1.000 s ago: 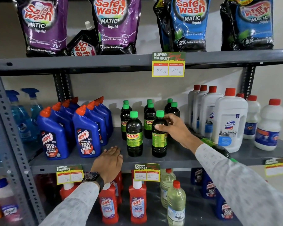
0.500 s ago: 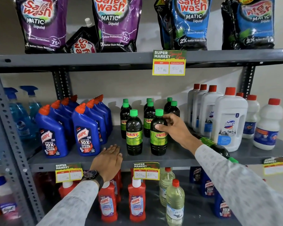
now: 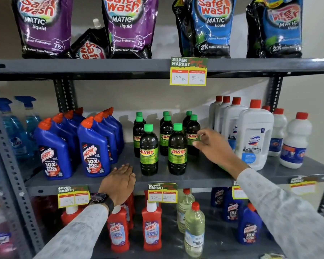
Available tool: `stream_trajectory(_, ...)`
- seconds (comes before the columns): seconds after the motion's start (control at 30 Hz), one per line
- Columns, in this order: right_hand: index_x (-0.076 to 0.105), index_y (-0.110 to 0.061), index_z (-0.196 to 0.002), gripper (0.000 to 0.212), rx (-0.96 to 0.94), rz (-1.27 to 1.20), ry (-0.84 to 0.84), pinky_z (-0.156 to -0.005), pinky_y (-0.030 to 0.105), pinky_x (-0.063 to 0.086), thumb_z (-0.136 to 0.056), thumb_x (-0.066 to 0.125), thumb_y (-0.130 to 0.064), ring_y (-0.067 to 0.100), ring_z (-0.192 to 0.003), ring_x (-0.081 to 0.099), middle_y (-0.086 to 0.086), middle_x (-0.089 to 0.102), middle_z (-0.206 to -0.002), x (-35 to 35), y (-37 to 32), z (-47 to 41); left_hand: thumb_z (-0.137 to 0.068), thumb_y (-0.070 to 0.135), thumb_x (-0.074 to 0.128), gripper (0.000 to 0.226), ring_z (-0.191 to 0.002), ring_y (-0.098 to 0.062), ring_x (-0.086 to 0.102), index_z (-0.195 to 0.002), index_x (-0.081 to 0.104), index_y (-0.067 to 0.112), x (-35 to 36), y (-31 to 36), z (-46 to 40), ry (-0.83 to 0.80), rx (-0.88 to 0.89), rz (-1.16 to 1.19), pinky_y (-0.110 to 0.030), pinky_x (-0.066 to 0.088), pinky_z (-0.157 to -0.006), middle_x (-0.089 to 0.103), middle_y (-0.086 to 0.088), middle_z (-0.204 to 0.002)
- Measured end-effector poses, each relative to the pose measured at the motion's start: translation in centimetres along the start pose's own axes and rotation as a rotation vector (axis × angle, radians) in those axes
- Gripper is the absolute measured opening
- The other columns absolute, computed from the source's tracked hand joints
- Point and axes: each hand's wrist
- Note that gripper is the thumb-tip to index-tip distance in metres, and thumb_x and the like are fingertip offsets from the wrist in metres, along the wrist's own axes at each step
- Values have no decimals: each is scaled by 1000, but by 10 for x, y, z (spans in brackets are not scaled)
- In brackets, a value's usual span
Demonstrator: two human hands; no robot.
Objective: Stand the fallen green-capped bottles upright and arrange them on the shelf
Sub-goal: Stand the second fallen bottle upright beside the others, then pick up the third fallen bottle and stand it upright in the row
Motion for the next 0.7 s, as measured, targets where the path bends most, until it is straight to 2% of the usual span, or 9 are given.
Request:
stream_trajectory(0.1,66,-21,-121,37,13,254,-33,-86,33,46,-88,73,-39,25,-107,64,1,66,-116,-23,24,16,-106,38,19,57,-153,-12,24,-156,31,14,0,0,0,19,2,-6,-32,14,-127,28,-1,-165)
stream_trajectory(0.2,63,-18,-125,49,95,371,-64,-87,40,48,-84,73,-42,36,-111,60,9,63,-119,-38,44,43,-106,38,20,57,-152,-13,25,-154,34,13,0,1,0,12,6,2,-33,16,-126,30,-3,-164)
stream_trajectory(0.3,56,-16,-135,65,178,443,-70,-92,46,47,-81,76,-47,39,-118,54,14,59,-126,-42,57,75,-105,38,21,57,-152,-14,26,-154,35,12,1,1,-2,-5,7,12,-34,16,-126,30,-4,-164)
stream_trajectory(0.37,52,-15,-135,68,225,473,-50,-90,47,48,-81,76,-49,41,-115,54,15,56,-124,-43,64,92,-105,38,21,57,-153,-15,25,-154,34,12,1,0,-2,-16,3,13,-35,16,-126,29,-4,-165)
stream_trajectory(0.47,51,-13,-126,59,288,399,48,-78,46,48,-83,79,-43,44,-100,61,13,54,-105,-40,74,112,-105,38,20,57,-153,-15,24,-155,32,12,2,-1,0,-40,-1,17,-35,15,-126,28,-4,-165)
stream_trajectory(0.53,54,-13,-122,54,302,308,118,-76,43,46,-83,81,-39,42,-97,62,12,57,-99,-40,78,119,-105,39,19,58,-153,-16,23,-155,30,12,0,1,-3,-61,8,24,-35,14,-126,26,-5,-166)
stream_trajectory(0.7,58,-15,-128,54,291,168,242,-83,42,47,-85,80,-38,33,-103,63,12,67,-112,-38,68,102,-105,39,18,58,-153,-18,23,-156,29,11,-21,-2,-19,-25,-5,28,-37,16,-127,27,-6,-165)
Point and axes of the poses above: each hand's wrist, its own z-axis away from the middle knuckle, its own x-axis out of the palm, y = z × x
